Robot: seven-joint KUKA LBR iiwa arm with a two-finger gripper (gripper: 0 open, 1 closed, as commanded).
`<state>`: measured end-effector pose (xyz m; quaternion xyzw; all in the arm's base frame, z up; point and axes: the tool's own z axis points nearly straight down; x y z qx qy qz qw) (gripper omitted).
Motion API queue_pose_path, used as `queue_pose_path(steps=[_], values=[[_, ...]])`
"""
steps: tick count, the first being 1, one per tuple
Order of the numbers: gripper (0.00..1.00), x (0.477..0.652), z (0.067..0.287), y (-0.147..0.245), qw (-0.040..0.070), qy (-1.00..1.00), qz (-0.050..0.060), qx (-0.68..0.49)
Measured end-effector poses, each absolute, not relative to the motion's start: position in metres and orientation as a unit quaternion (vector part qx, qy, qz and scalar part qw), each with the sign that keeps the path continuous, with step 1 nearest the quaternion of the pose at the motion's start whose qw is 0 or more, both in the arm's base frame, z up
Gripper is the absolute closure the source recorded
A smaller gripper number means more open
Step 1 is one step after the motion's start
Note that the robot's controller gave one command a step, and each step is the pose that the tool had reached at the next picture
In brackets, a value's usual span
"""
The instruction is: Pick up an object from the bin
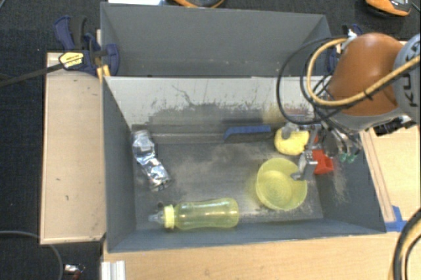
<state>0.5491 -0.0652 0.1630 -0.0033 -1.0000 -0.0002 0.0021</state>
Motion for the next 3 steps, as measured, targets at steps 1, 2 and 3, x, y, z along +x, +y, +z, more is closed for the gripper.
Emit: queue_pose_path(steps=[1,2,3], values=[[0.00,0.551,0.167,-0.065,-0.002,-1.000,0.000,-0.002],[0.00,0.494,0.075,-0.085,-0.015,-0.998,0.002,0.058],[0.00,0.491,0.079,-0.082,-0.025,-0.964,0.008,0.265]])
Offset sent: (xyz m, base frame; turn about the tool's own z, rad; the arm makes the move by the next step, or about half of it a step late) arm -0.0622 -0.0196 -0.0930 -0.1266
